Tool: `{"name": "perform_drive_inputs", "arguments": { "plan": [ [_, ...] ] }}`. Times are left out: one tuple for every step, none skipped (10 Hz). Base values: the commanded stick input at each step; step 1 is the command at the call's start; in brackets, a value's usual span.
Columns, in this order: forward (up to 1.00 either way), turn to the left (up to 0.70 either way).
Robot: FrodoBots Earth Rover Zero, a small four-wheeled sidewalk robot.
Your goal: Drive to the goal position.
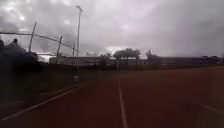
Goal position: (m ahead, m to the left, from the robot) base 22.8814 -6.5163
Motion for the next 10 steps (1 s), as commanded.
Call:
{"name": "perform_drive_inputs", "arguments": {
  "plan": [
    [0.50, 0.00],
    [0.50, 0.00],
    [0.50, 0.00],
    [0.50, 0.00],
    [0.50, 0.00],
    [0.50, 0.00],
    [0.50, 0.00],
    [0.50, 0.00],
    [0.50, 0.00],
    [0.50, 0.00]
  ]
}}
